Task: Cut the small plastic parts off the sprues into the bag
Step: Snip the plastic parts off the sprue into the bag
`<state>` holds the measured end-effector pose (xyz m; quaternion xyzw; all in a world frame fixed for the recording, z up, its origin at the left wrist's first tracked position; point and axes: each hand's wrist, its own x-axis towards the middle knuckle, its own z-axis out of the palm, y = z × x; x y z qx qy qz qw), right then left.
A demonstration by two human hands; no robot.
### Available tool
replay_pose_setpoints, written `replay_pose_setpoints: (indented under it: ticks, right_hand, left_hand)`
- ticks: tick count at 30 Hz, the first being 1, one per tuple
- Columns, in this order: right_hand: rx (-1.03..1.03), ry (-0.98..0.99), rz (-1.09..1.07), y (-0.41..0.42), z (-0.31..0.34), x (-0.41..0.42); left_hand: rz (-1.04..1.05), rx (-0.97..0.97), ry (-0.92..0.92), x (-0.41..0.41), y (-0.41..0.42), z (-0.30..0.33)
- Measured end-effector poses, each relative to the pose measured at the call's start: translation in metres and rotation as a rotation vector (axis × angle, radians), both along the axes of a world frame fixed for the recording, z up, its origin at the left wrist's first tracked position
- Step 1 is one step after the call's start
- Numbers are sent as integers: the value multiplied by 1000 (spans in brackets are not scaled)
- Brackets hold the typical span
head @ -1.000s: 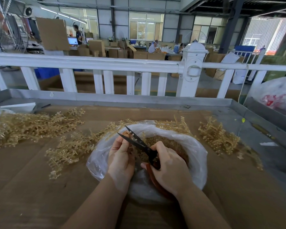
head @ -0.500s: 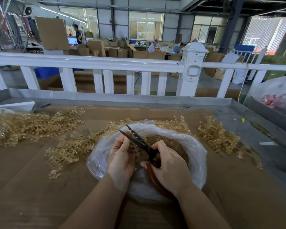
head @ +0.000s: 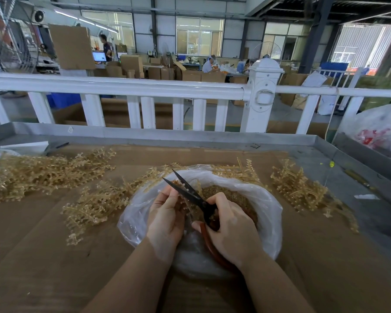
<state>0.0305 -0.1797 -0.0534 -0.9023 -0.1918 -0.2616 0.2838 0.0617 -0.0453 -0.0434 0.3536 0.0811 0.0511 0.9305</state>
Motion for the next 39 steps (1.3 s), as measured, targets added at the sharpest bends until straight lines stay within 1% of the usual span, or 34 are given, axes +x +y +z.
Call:
replay_pose_setpoints:
  ticks: [10, 16, 26, 29, 34, 39]
  right_hand:
    - [-20, 1, -3, 1, 0, 2]
    - [-27, -1, 11, 1, -1, 2]
    - [-81, -51, -43, 3, 0, 3]
    - [-65, -62, -42, 2, -1, 2]
    - [-31, -51, -52, 1, -2, 3]
    - [-28, -45, -42, 0, -2, 4]
  left_hand:
    - [1, -33, -3, 4, 1, -6]
    - [-57, -54, -23, 6, 3, -9]
    - [-19, -30, 83, 7, 3, -7]
    - [-15, -33, 67, 6, 3, -7]
    - [15, 40, 13, 5, -2, -7]
    - [-8, 50, 15, 4, -1, -6]
